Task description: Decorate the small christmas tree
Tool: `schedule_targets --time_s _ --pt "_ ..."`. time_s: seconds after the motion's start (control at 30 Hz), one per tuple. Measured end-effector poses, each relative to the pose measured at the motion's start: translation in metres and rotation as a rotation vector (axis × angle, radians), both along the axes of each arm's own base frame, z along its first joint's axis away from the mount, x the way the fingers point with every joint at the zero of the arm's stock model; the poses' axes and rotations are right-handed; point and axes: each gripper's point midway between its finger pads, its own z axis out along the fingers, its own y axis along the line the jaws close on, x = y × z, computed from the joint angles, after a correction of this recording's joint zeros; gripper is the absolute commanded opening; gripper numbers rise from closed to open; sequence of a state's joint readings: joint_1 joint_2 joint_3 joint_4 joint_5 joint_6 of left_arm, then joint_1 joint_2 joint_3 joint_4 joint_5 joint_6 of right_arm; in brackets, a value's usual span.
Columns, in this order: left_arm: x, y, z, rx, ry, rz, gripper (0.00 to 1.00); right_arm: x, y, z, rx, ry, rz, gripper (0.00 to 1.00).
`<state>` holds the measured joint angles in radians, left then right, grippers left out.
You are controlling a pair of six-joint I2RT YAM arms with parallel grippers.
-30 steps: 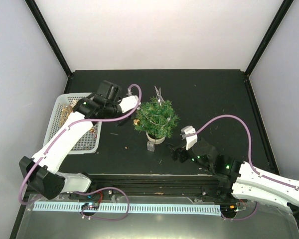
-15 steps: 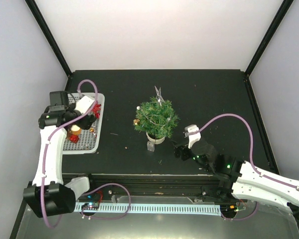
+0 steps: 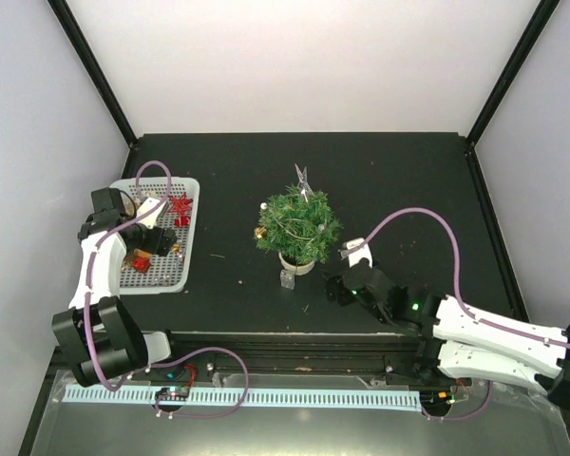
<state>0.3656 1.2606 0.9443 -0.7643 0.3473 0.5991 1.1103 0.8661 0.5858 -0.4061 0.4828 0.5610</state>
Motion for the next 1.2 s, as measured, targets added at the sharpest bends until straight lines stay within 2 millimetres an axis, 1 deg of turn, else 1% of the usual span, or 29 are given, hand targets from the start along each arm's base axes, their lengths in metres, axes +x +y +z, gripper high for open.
schedule_targets --time_s 0.07,0.13,0.23,0.27,0.3,0.33,0.47,0.6,0.67,0.73,0.8,0.87,0.97,1.1,1.2 --pt "0.002 0.003 -0.005 -0.001 -0.012 0.018 0.85 0.0 0.005 -0.006 -0.023 0.04 -0.002 0.9" --pt "0.003 0.006 -0.009 -0.003 -0.019 0.036 0.81 -0.001 0.011 -0.013 -0.034 0.084 0.001 0.9" --pt "0.003 0.015 -0.017 -0.005 -0.02 0.065 0.69 -0.007 0.021 -0.033 -0.039 0.167 0.015 0.9" --pt "0.003 0.018 -0.019 -0.007 -0.014 0.073 0.67 -0.009 0.024 -0.04 -0.035 0.189 0.02 0.9" --pt "0.004 0.022 -0.022 -0.012 -0.009 0.083 0.67 -0.013 0.03 -0.051 -0.018 0.225 0.034 0.9" --pt "0.004 0.026 -0.027 -0.018 -0.001 0.092 0.66 -0.014 0.031 -0.055 -0.017 0.236 0.037 0.9" --pt "-0.005 0.043 -0.042 -0.061 0.049 0.134 0.68 -0.022 0.052 -0.084 0.005 0.321 0.083 0.9" --pt "-0.015 0.054 -0.045 -0.062 0.067 0.152 0.72 -0.026 0.075 -0.114 -0.022 0.401 0.132 0.89" --pt "-0.02 0.059 -0.046 -0.055 0.076 0.156 0.74 -0.027 0.087 -0.125 -0.04 0.436 0.163 0.89" --pt "-0.024 0.063 -0.047 -0.047 0.083 0.159 0.74 -0.027 0.1 -0.127 -0.04 0.451 0.196 0.89" --pt "-0.026 0.068 -0.048 -0.039 0.088 0.165 0.74 -0.026 0.11 -0.125 -0.031 0.45 0.223 0.89" --pt "-0.026 0.073 -0.052 -0.036 0.103 0.173 0.74 -0.025 0.117 -0.121 -0.024 0.445 0.245 0.89" --pt "-0.026 0.077 -0.06 -0.045 0.129 0.178 0.73 -0.026 0.12 -0.115 -0.015 0.434 0.27 0.9" --pt "-0.028 0.076 -0.072 -0.066 0.165 0.176 0.68 -0.027 0.12 -0.109 0.0 0.42 0.286 0.9" --pt "-0.029 0.075 -0.077 -0.075 0.182 0.172 0.68 -0.028 0.118 -0.105 0.008 0.412 0.291 0.89"
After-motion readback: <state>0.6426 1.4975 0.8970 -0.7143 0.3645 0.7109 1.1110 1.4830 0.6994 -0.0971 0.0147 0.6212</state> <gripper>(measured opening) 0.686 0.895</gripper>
